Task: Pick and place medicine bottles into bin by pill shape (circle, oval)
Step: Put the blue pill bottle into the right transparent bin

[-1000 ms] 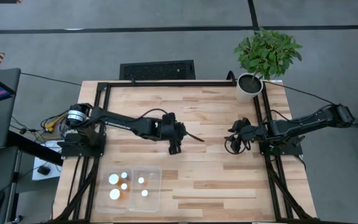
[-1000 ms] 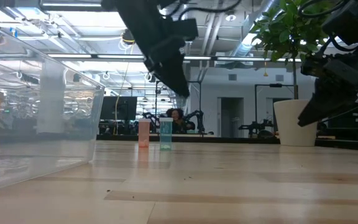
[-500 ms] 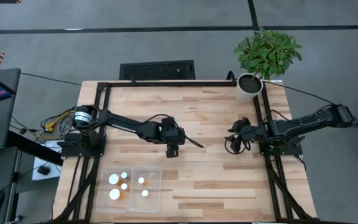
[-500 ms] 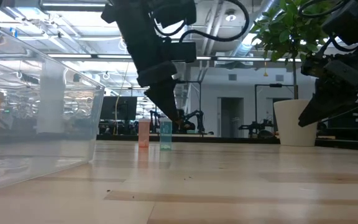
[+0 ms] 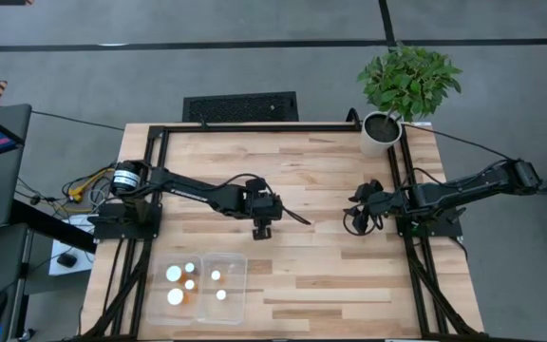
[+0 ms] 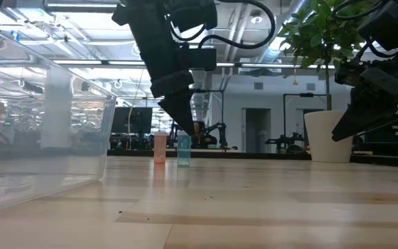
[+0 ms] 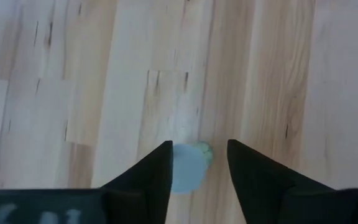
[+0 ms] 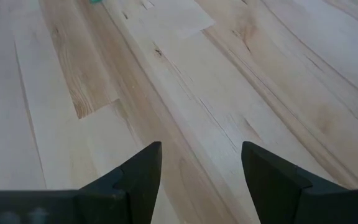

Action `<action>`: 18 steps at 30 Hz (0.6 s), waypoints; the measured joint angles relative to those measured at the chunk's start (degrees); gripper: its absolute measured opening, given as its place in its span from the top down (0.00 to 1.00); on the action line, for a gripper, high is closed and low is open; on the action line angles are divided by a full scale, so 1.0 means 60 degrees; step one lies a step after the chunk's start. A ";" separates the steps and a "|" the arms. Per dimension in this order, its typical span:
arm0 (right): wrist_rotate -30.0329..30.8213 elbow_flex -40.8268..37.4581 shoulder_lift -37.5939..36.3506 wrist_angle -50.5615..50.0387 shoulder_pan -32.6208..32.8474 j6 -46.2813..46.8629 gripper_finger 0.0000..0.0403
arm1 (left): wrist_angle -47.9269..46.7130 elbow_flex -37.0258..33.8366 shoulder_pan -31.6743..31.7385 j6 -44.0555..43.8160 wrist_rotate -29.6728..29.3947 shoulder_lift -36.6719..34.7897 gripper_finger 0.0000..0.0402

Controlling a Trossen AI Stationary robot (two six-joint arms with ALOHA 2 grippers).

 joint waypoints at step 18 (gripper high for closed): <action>0.0004 0.0000 0.0000 0.0000 0.0000 0.0000 0.42 | -0.0126 0.0015 0.0000 0.0036 0.0100 -0.0022 0.86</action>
